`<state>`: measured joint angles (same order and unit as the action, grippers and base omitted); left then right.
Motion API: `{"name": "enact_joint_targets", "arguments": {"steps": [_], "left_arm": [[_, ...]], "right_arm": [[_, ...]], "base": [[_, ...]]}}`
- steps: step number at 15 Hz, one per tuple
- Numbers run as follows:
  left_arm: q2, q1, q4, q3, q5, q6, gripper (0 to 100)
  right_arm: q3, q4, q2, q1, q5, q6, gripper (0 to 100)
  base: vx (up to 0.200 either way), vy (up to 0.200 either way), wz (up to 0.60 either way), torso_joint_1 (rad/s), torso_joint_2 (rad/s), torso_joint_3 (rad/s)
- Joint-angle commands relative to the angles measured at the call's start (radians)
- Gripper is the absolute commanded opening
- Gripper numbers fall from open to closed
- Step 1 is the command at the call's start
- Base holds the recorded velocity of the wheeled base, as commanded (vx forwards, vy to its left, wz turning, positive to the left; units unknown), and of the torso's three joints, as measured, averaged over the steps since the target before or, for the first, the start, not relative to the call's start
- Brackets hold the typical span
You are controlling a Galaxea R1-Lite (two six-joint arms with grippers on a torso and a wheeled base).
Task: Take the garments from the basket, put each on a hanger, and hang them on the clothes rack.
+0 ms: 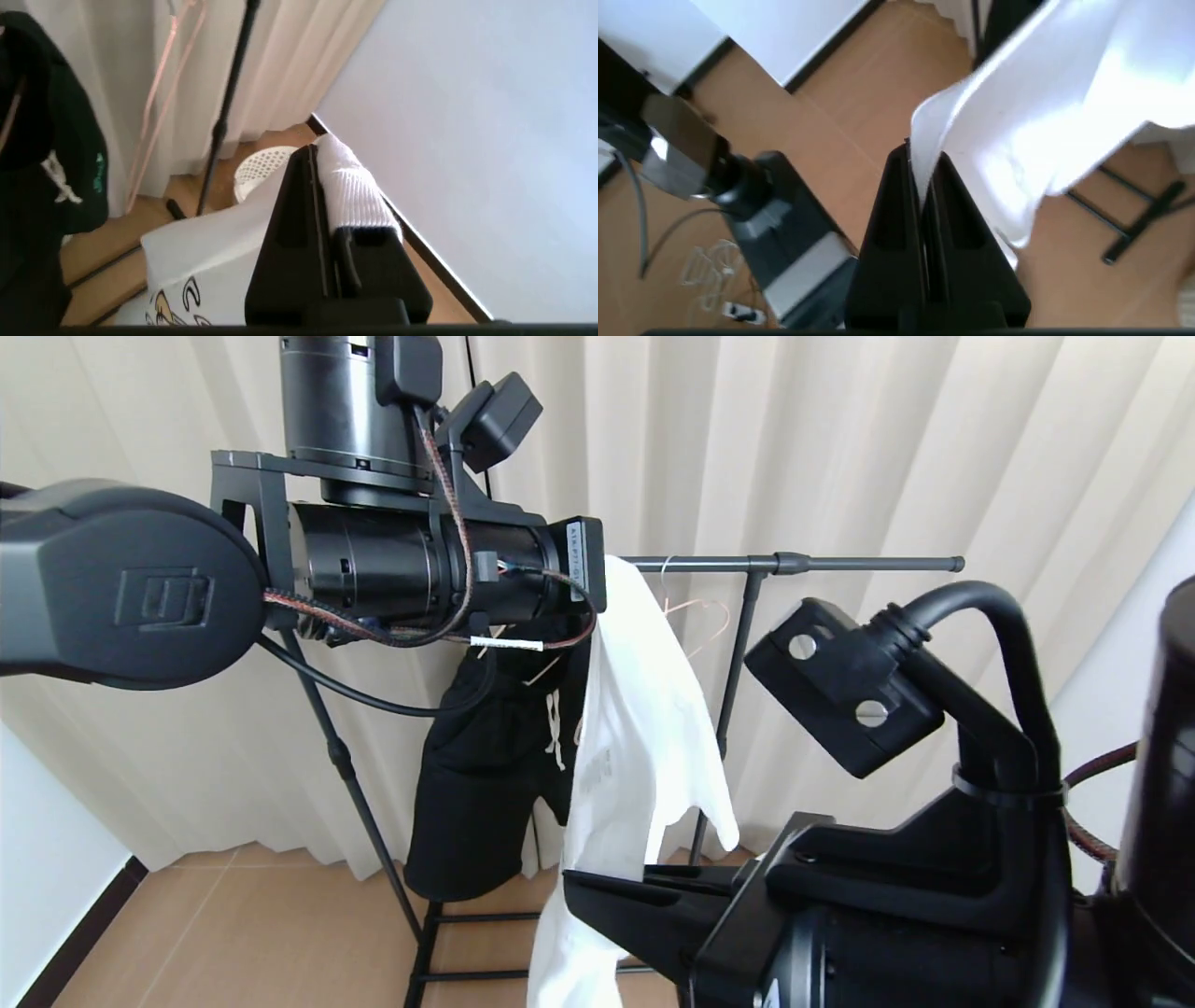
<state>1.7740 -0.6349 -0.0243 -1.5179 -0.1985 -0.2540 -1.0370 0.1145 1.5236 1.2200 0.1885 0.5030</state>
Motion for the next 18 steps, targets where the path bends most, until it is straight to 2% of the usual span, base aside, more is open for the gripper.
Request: {"name": "enact_joint_targets", "arguments": {"steps": [1,5,8,9,11,13,15,18], "left_arm": [[0.005,-0.003,0.0,-0.001,-0.002,0.001,0],[0.002,0.0,-0.016,0.002,0.005,-0.004,0],[-0.004,0.009,0.001,0.012,0.021,-0.005,0],[-0.015,0.023,0.032,0.013,0.062,-0.005,0],[-0.031,0.023,0.096,0.012,0.14,-0.002,0],[-0.056,0.02,0.176,0.012,0.195,0.002,0],[-0.084,0.017,0.271,0.025,0.217,0.042,0],[-0.116,-0.02,0.406,0.062,0.266,0.047,0]], "right_arm": [[0.0,0.017,0.044,0.01,0.0,0.009,0],[0.009,0.004,0.029,-0.01,0.012,0.0,0],[0.034,-0.093,-0.028,-0.085,0.039,-0.155,0],[0.055,-0.185,-0.072,-0.134,0.04,-0.244,0],[0.058,-0.254,-0.108,-0.226,0.04,-0.345,0],[0.061,-0.253,-0.1,-0.33,0.051,-0.391,0],[0.054,-0.233,-0.057,-0.39,0.066,-0.412,0],[0.052,-0.102,0.052,-0.458,0.131,-0.411,0]], "base": [[0.0,0.0,0.0,0.0,0.0,0.0],[0.0,0.0,0.0,0.0,0.0,0.0],[0.0,0.0,0.0,0.0,0.0,0.0],[0.0,0.0,0.0,0.0,0.0,0.0],[0.0,0.0,0.0,0.0,0.0,0.0],[0.0,0.0,0.0,0.0,0.0,0.0],[0.0,0.0,0.0,0.0,0.0,0.0],[0.0,0.0,0.0,0.0,0.0,0.0]]}}
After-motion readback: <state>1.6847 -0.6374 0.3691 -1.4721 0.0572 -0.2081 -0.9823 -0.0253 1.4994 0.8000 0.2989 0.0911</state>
